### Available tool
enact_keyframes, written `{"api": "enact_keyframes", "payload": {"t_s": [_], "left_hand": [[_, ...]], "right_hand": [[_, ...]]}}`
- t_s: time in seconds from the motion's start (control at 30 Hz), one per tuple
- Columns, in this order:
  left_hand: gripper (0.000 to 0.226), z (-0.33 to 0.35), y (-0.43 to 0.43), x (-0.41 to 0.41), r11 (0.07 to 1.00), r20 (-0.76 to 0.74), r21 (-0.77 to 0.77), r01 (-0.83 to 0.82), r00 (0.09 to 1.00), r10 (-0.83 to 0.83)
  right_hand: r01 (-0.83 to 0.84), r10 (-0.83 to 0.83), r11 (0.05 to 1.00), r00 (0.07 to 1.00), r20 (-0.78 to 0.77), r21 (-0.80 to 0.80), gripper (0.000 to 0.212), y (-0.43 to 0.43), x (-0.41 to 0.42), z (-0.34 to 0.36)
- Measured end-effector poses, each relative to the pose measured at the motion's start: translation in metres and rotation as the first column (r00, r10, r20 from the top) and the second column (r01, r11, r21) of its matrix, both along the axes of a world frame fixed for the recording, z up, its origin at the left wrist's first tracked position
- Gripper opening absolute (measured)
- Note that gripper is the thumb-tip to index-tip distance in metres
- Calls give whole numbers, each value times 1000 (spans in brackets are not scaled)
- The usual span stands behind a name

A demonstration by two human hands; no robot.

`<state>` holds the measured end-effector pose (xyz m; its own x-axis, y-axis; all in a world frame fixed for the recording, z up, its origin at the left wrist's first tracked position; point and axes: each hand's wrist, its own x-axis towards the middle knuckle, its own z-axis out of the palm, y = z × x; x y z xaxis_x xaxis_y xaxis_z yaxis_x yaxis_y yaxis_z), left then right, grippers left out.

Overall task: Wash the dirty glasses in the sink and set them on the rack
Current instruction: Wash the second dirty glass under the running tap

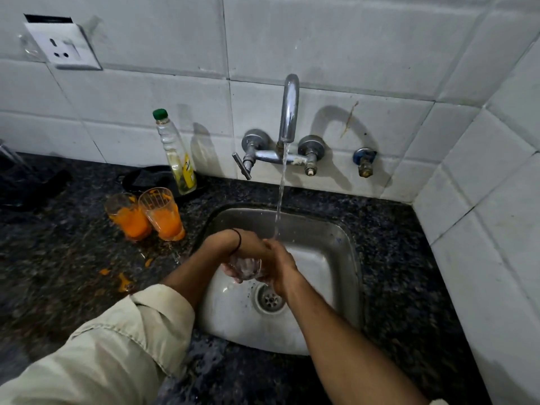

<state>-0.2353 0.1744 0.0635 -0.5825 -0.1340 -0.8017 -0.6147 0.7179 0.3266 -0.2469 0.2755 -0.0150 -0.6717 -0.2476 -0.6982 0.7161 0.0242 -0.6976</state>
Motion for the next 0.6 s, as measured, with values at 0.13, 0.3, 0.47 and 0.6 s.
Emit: {"api": "enact_keyframes", "payload": {"t_s": [0.13,0.3,0.47,0.6], "left_hand": [[37,-20,4,5,984,-121,-97,149,980,-161],[42,-37,-6,23,907,-27,412,-85,994,105],[44,-67,-5,27,539,-172,835,-109,880,444],[17,-61,24,13,920,-717,339,-195,580,387]], "right_hand": [[-174,183,963,983,-24,208,28,11,-12,4],[-314,485,850,779,-397,423,26,17,-21,22],[-314,607,791,513,-608,525,35,20,-24,51],[-70,615,733,491,-617,676,48,7,-20,55]]}}
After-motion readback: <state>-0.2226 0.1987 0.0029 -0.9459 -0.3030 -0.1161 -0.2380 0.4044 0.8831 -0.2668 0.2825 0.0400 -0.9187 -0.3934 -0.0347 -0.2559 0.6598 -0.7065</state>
